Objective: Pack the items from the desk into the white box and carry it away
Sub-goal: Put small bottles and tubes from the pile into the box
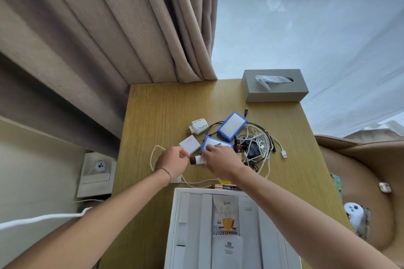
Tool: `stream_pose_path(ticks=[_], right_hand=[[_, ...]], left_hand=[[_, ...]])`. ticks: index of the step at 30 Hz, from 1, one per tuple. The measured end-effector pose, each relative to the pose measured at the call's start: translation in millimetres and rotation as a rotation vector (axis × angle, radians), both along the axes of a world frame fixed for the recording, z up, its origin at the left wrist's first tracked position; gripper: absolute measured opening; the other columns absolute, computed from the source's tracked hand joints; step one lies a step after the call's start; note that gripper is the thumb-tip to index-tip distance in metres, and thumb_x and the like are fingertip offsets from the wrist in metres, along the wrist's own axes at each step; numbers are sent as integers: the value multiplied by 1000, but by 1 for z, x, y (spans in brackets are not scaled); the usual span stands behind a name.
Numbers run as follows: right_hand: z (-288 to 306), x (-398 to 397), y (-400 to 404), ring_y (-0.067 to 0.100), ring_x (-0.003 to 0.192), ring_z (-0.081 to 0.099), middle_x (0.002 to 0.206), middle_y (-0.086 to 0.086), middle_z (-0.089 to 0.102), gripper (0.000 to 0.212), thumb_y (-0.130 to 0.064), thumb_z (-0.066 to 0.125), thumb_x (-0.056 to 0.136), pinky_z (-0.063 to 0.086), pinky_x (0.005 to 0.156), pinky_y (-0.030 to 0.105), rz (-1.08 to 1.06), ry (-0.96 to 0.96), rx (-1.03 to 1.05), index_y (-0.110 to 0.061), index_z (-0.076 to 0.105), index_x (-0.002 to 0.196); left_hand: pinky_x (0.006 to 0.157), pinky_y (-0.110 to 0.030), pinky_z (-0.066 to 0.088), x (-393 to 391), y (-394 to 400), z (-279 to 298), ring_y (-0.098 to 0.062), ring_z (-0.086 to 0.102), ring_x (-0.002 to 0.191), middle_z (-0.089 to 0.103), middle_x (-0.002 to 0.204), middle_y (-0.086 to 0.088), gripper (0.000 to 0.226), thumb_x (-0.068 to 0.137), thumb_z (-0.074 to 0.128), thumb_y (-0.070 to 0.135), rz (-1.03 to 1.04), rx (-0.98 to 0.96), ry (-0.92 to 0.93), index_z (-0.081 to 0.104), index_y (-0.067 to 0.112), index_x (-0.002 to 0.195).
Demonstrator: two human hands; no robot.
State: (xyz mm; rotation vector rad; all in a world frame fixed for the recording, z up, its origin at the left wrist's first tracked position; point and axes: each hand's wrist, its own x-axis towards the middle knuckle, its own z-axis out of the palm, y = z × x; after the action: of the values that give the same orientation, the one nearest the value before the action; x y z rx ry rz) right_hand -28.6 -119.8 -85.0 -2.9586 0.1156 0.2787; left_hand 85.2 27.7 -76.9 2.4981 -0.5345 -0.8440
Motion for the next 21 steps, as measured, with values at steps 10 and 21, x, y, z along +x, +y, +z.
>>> stream_pose_path(ticks=[10, 21], right_hand=[[35, -48, -19, 12, 69, 61, 76, -5, 69, 20, -38, 73, 87, 47, 62, 33, -825, -249, 621, -19, 75, 93], [51, -71, -11, 9, 69, 63, 77, -5, 72, 15, -33, 73, 90, 51, 65, 28, -863, -220, 812, -19, 76, 96]], left_hand=[[86, -34, 52, -18, -33, -25, -19, 55, 116, 61, 129, 3, 42, 93, 51, 9, -750, -54, -419, 58, 26, 131], [86, -36, 52, -18, -47, -38, -26, 57, 114, 56, 137, -11, 34, 94, 62, 34, -1164, 139, -681, 60, 16, 123]])
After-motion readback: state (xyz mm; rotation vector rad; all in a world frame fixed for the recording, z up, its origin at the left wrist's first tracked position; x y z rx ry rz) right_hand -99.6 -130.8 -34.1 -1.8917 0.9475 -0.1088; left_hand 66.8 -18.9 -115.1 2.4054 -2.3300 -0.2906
